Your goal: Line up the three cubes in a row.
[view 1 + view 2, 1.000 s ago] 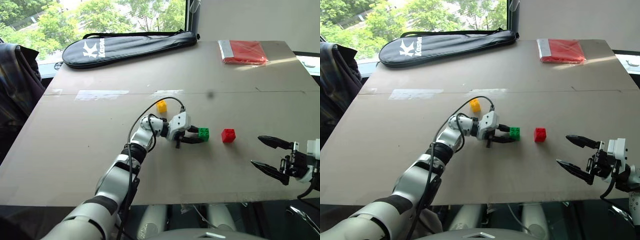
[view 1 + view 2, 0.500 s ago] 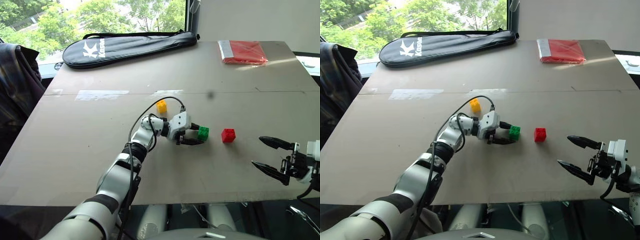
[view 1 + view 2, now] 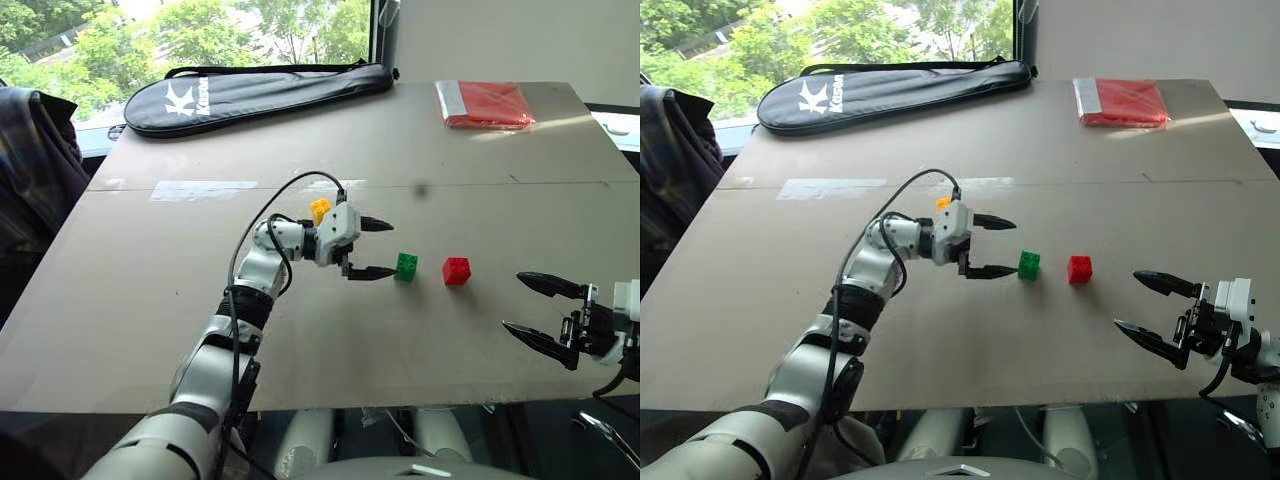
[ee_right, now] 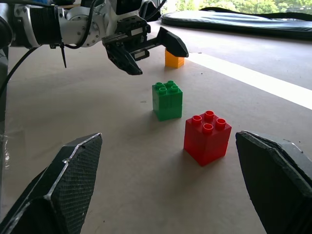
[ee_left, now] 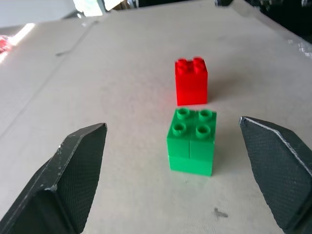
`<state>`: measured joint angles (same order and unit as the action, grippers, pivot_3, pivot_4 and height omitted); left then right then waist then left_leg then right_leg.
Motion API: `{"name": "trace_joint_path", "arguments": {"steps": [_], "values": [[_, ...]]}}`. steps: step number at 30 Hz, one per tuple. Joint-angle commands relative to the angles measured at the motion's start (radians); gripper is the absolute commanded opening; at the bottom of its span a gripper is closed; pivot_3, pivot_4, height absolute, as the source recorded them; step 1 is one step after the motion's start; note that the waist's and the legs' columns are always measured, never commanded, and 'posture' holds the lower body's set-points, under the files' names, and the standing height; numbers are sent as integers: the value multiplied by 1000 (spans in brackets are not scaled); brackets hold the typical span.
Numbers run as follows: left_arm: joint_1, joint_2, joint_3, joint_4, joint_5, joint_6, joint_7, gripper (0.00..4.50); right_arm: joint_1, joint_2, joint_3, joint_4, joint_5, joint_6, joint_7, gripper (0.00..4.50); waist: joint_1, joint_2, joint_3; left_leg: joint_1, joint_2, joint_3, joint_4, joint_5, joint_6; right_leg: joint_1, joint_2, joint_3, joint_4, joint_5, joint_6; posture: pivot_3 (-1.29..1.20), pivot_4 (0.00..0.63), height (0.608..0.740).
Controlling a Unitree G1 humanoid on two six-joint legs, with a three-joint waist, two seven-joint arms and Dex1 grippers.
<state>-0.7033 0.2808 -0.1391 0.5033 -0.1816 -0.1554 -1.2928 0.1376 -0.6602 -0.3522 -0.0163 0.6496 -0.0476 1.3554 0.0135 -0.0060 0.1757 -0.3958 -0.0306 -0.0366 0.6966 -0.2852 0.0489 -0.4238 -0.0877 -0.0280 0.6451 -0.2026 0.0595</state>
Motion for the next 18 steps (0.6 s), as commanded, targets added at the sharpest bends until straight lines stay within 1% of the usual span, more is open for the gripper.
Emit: {"name": "trace_joint_path", "arguments": {"steps": [1,4,7,9,12,15,18], "values": [[69,17,113,-228,-99,119,152,4453,-27,16,-15,-13,37,6,-7,4500,0,0,0,0,0,0,1,0,0,0,0,0,0,0,0,0,150,694],[146,27,167,-341,-112,194,280,4453,-38,32,-21,-30,61,29,-33,4500,-1,0,0,0,0,0,1,0,0,0,0,1,0,0,0,0,150,694],[256,13,231,-425,-90,221,457,4453,-37,46,-25,-62,81,54,-61,4500,1,1,0,0,0,0,1,0,0,0,0,1,1,0,0,0,150,694],[314,-3,251,-451,-48,214,574,4453,-31,51,-23,-79,83,62,-75,4500,2,1,0,0,0,0,1,0,0,0,-1,1,0,0,0,0,150,694],[350,-22,246,-462,-1,219,695,4453,-25,55,-18,-100,84,73,-89,4500,10,0,0,0,0,-1,1,0,0,1,-1,0,0,0,0,0,150,694],[360,-31,213,-442,55,230,766,4453,-31,56,-13,-115,87,88,-100,4500,15,1,0,0,-1,-1,3,0,0,1,-1,0,1,0,0,0,150,694],[344,-28,173,-393,72,237,760,4453,-41,51,-10,-129,91,109,-108,4500,15,1,0,0,-1,-1,3,0,0,1,-1,0,0,0,0,0,150,694]]}}
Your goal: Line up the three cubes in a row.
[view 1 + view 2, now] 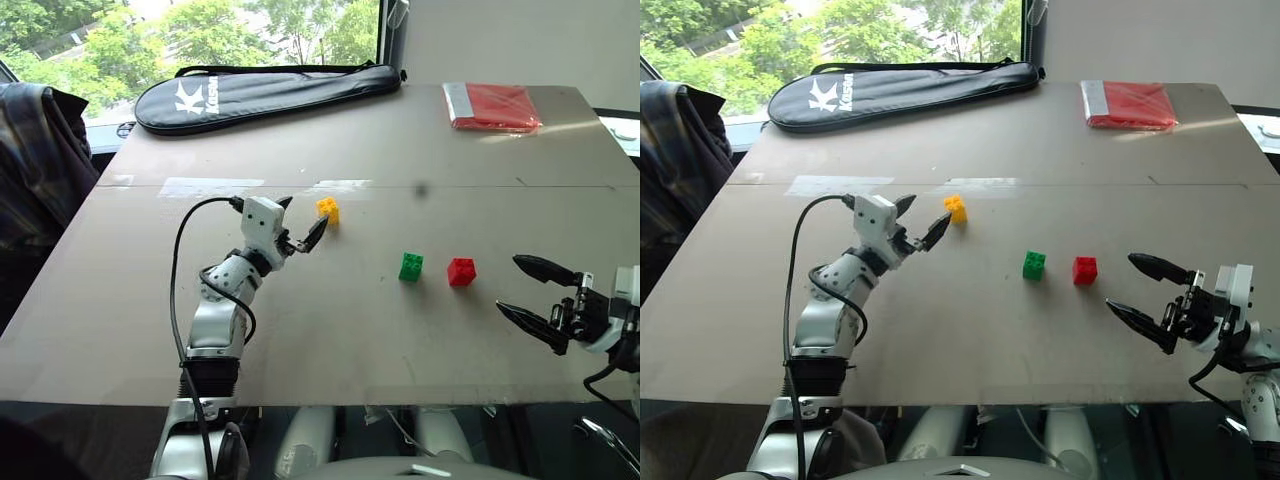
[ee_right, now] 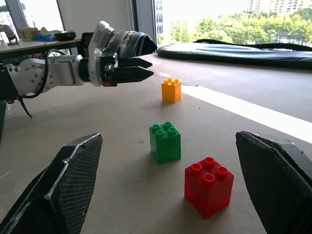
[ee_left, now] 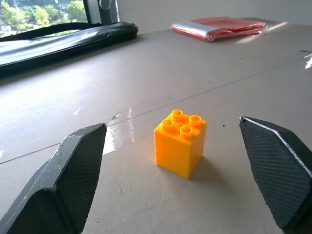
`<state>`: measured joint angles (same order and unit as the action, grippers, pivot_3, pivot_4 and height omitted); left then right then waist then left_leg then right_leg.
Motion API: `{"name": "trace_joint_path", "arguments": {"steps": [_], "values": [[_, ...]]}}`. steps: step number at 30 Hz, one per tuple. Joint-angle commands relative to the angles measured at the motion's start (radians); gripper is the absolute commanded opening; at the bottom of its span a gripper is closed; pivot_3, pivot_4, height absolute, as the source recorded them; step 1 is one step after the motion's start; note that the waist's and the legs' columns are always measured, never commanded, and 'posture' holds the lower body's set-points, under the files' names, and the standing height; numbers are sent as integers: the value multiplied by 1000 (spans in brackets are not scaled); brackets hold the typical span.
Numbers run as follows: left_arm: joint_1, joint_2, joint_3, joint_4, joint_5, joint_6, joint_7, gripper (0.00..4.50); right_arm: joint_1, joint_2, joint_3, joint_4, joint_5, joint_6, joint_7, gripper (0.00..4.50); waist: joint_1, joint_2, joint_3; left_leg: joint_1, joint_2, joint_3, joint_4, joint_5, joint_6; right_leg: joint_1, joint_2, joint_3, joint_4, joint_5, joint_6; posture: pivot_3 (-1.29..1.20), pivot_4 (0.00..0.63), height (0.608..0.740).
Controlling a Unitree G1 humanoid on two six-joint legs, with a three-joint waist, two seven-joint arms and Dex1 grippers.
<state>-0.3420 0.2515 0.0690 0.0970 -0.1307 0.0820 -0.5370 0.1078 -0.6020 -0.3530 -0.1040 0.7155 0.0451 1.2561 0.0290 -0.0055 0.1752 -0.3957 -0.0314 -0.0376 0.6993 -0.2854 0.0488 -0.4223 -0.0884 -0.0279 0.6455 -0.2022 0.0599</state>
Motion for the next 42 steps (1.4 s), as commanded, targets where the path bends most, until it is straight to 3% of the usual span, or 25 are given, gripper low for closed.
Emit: {"name": "trace_joint_path", "arguments": {"steps": [1,20,25,32,42], "values": [[-24,3,-51,34,31,0,2,4453,-14,-10,-9,-44,25,21,-9,4500,0,0,0,0,0,0,0,0,0,0,0,0,0,0,0,0,150,694],[-149,28,-81,369,62,-185,-3,4453,19,-2,-28,-57,13,10,-13,4500,-14,0,0,0,0,0,0,0,0,0,0,0,0,0,0,0,150,694],[-220,67,-62,532,9,-293,-167,4453,11,-8,-26,-46,14,8,-7,4500,-14,0,0,0,0,0,0,0,0,0,0,-1,1,0,0,0,150,694],[-413,154,-70,911,35,-429,-367,4453,-8,-14,-24,-33,11,7,2,4500,-16,0,0,0,0,1,0,0,0,0,1,-1,1,0,0,0,150,694],[-566,165,-79,1127,86,-473,-476,4453,-4,-1,-19,-39,4,-2,0,4500,-16,0,0,0,0,1,0,0,0,0,1,-1,2,0,1,0,150,694]]}}
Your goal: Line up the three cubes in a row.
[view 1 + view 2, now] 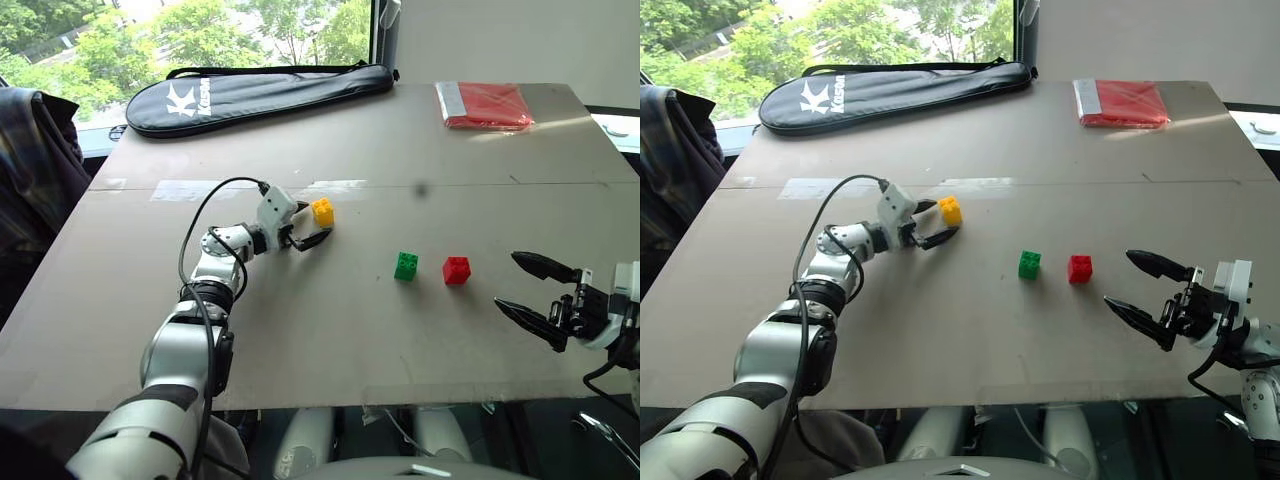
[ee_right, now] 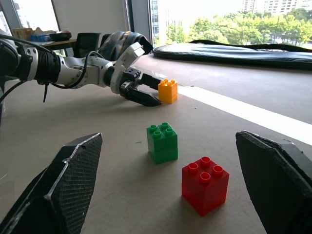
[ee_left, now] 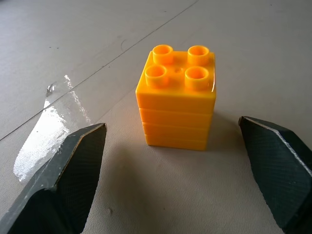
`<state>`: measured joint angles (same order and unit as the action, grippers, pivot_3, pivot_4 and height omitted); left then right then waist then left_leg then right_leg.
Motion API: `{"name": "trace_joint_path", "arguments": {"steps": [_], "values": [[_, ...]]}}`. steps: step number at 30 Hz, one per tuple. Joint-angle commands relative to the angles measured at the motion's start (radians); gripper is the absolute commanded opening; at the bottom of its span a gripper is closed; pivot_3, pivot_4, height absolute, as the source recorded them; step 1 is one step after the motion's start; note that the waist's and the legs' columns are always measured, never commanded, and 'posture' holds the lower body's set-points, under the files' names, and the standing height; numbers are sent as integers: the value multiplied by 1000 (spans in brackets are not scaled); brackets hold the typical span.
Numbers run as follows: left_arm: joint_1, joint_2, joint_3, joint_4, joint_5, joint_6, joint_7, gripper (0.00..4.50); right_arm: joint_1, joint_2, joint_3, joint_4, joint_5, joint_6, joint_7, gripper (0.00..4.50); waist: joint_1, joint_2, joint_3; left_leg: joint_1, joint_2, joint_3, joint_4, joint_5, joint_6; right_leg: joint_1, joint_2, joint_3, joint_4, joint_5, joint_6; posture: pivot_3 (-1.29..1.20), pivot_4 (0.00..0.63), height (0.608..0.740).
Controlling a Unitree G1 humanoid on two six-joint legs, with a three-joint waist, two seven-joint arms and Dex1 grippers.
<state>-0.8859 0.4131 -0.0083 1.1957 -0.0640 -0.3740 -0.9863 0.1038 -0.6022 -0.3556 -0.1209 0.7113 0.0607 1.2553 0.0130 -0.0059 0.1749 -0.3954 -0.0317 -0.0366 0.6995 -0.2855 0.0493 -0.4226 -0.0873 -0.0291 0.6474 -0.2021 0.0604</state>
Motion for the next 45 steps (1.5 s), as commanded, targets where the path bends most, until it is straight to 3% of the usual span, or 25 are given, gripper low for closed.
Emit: {"name": "trace_joint_path", "arguments": {"steps": [1,11,14,19,25,31,34,40,45], "values": [[-30,2,-1,36,24,-20,-30,4453,0,-1,-17,-22,8,-18,1,4500,0,0,0,0,0,0,0,0,0,0,0,0,0,0,0,0,150,694],[-101,9,24,92,50,-10,-20,4453,-10,-2,-13,-12,1,-24,6,4500,0,-2,1,0,0,0,0,0,0,0,0,0,0,0,0,0,150,694],[-104,9,25,91,56,-12,-41,3671,-10,1,-12,-3,-2,-31,11,4500,0,-2,1,0,0,0,0,0,0,0,0,0,0,0,0,0,150,694],[-103,6,32,86,55,-5,-64,1229,-10,1,-8,12,-5,-43,20,4500,0,-2,1,-1,0,0,0,0,0,0,0,0,0,0,0,0,150,694],[-103,7,35,81,53,-7,-84,1194,-12,0,-5,14,-8,-46,22,4500,0,-2,1,-1,0,0,0,0,0,0,0,0,0,0,0,0,150,694],[-89,-6,35,38,27,-49,-294,1194,-3,-11,-12,20,6,-33,53,4500,0,-2,1,-1,0,0,0,0,0,0,0,0,0,0,0,0,150,694],[-106,-25,26,35,31,29,-357,1194,7,-26,-12,31,-1,-32,84,4500,0,-2,1,-1,0,0,0,0,0,0,0,0,0,0,0,0,150,694],[-91,-50,-15,-1,36,-59,-562,1194,21,-44,-15,36,0,-26,115,4500,0,-2,1,-1,0,0,1,0,0,0,0,-1,0,0,0,0,150,694],[-89,-71,-52,-10,18,-92,-628,1194,28,-40,-17,26,-2,-27,112,4500,-1,-2,1,-1,0,0,1,0,0,0,0,0,0,0,0,0,150,694]]}}
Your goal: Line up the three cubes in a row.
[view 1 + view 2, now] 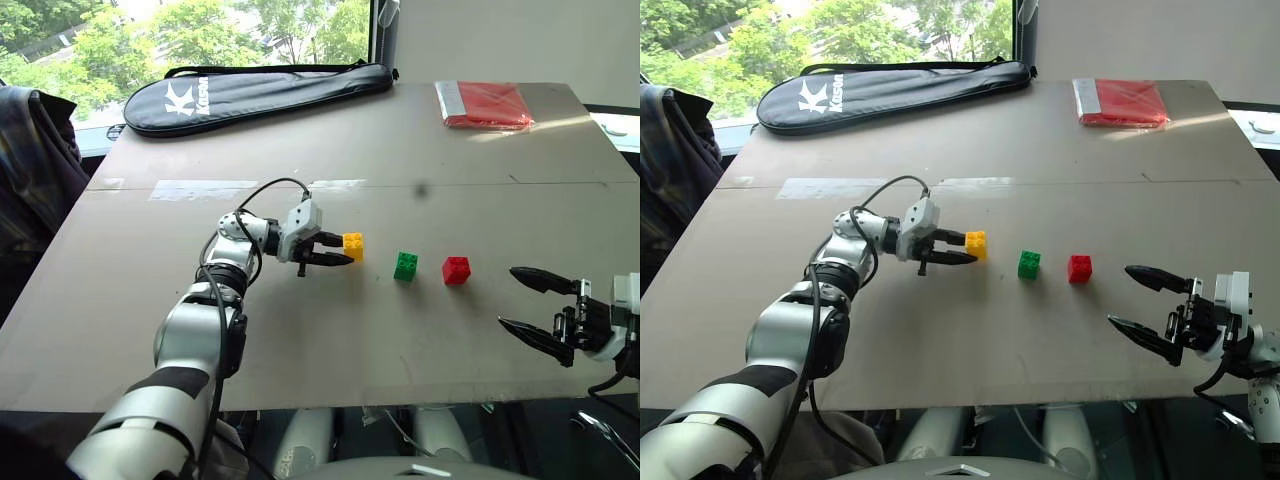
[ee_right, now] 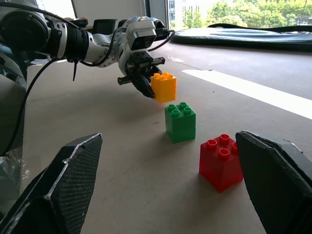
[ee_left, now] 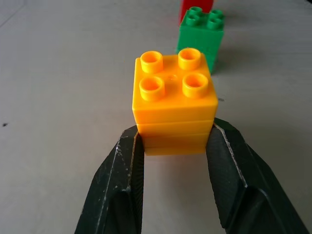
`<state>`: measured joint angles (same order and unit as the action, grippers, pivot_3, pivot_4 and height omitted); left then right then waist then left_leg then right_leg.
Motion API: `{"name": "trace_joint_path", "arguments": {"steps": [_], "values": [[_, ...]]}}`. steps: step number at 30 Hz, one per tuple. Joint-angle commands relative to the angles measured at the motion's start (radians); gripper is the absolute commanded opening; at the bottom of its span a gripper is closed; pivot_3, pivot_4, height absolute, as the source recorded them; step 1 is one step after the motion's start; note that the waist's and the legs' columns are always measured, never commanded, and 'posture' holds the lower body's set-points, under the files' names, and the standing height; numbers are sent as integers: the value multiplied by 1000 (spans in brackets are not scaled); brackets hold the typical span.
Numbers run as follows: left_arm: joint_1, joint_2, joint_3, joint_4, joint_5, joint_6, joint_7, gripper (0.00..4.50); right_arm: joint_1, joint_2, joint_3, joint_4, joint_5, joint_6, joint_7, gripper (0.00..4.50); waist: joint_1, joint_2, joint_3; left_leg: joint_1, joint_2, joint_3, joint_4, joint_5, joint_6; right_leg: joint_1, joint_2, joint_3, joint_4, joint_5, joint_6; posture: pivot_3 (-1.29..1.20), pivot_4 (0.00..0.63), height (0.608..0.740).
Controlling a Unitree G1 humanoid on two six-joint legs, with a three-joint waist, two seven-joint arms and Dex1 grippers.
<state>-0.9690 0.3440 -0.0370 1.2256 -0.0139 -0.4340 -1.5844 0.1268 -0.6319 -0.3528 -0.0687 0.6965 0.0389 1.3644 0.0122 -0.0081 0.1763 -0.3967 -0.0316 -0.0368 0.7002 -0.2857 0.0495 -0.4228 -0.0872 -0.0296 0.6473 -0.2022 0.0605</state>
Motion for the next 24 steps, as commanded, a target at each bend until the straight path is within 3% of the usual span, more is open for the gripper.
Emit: {"name": "trace_joint_path", "arguments": {"steps": [1,24], "values": [[-6,-2,-33,-39,-36,-34,-30,1194,5,-10,-20,-27,13,-5,2,4500,0,0,0,0,0,0,0,0,0,0,0,0,0,0,0,0,150,694],[-9,-3,-64,13,59,-65,60,1194,15,-1,-24,-36,17,-15,-12,4500,1,0,0,0,0,0,2,0,0,0,0,0,1,0,0,0,150,694]]}}
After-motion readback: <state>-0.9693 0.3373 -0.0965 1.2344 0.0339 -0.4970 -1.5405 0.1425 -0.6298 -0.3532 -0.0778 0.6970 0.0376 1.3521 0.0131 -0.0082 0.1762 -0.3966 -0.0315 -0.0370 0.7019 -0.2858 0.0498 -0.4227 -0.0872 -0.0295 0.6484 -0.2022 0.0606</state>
